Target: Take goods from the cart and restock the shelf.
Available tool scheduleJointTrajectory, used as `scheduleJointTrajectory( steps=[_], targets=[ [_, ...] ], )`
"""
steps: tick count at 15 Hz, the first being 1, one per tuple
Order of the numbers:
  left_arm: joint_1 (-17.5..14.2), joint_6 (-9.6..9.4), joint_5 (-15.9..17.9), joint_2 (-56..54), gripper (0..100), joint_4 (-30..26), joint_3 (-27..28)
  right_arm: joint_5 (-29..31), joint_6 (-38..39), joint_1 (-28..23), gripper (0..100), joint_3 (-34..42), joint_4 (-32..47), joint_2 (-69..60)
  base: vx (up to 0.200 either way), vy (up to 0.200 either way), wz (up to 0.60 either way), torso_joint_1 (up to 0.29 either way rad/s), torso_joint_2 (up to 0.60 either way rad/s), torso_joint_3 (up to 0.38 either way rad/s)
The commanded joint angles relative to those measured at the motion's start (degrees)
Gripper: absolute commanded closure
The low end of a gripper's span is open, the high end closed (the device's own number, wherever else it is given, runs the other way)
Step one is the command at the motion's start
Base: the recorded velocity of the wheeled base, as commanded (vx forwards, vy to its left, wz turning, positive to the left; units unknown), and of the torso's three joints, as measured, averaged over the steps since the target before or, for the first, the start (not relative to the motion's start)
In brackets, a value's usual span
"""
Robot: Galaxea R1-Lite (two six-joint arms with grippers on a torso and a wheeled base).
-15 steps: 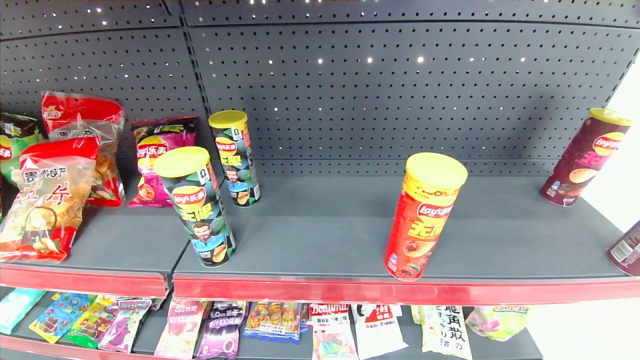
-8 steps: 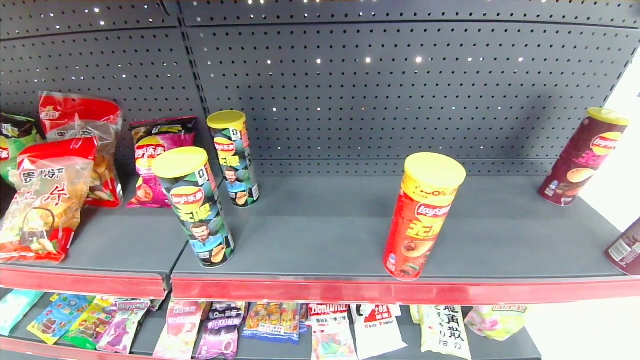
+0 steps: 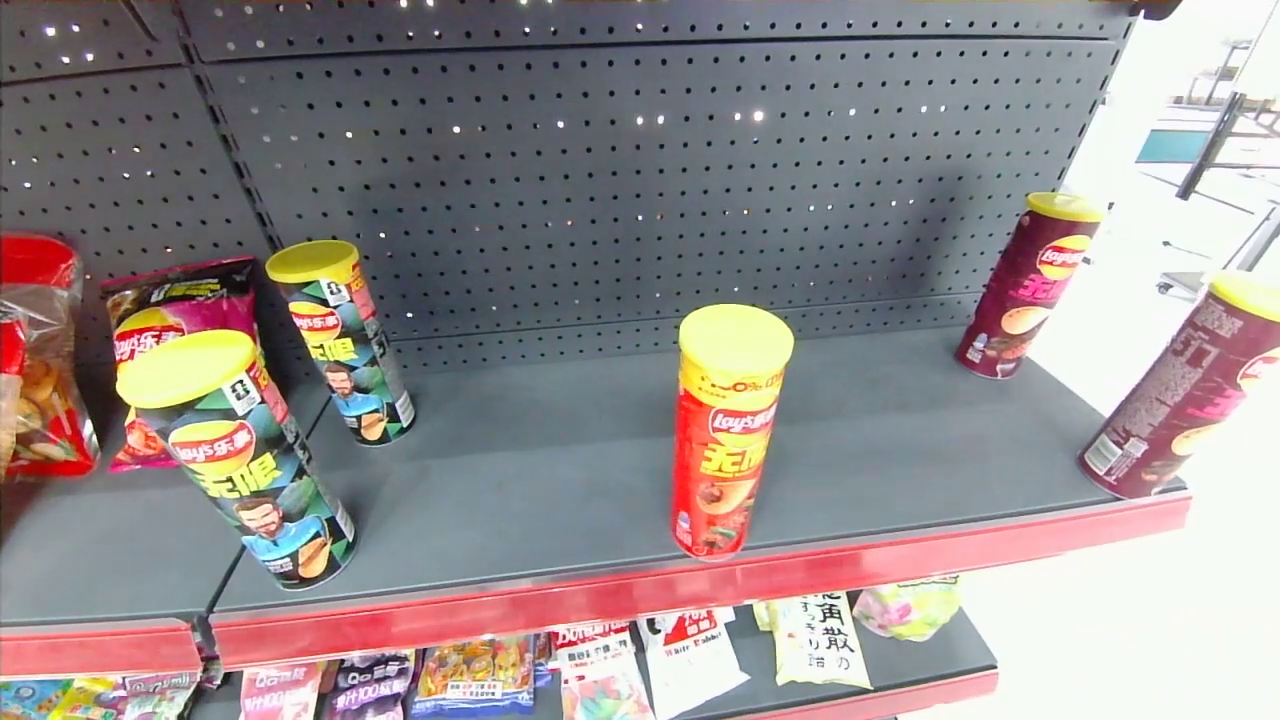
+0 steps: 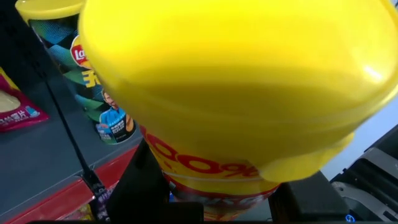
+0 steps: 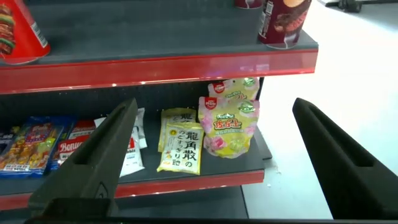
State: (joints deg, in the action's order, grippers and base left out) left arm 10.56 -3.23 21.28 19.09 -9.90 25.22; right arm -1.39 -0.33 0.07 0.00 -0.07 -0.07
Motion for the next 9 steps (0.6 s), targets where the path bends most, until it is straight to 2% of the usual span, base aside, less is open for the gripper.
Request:
scheduleJointTrajectory(
  steps=[1, 3, 5, 7, 8, 9],
  targets=[
    [0.0, -0.02, 0.1, 3.3, 100, 0.2, 0.5, 0.0, 0.0, 0.0, 0, 0.0, 0.0, 0.1, 0.000, 0.000, 0.00, 0.000, 0.00, 0.000],
    [0.0, 0.07, 0.2, 6.8, 100, 1.3, 1.6, 0.0, 0.0, -0.1, 0, 0.0, 0.0, 0.1, 0.000, 0.000, 0.00, 0.000, 0.00, 0.000],
    [0.0, -0.02, 4.1, 15.4, 100, 9.0, 2.6, 0.0, 0.0, 0.0, 0, 0.0, 0.0, 0.1, 0.000, 0.000, 0.00, 0.000, 0.00, 0.000],
    [0.2, -0.11, 6.5, 21.6, 100, 13.3, 4.1, 0.0, 0.0, -0.1, 0, 0.0, 0.0, 0.1, 0.000, 0.000, 0.00, 0.000, 0.00, 0.000],
    [1.7, -0.20, 8.4, 25.2, 100, 14.6, 5.8, 0.0, 0.0, -0.1, 0, 0.0, 0.1, 0.1, 0.000, 0.000, 0.00, 0.000, 0.00, 0.000],
    [3.5, -0.20, 8.9, 27.1, 100, 14.7, 7.1, 0.0, 0.0, 0.0, 0, 0.0, 0.0, 0.1, 0.000, 0.000, 0.00, 0.000, 0.00, 0.000]
  ],
)
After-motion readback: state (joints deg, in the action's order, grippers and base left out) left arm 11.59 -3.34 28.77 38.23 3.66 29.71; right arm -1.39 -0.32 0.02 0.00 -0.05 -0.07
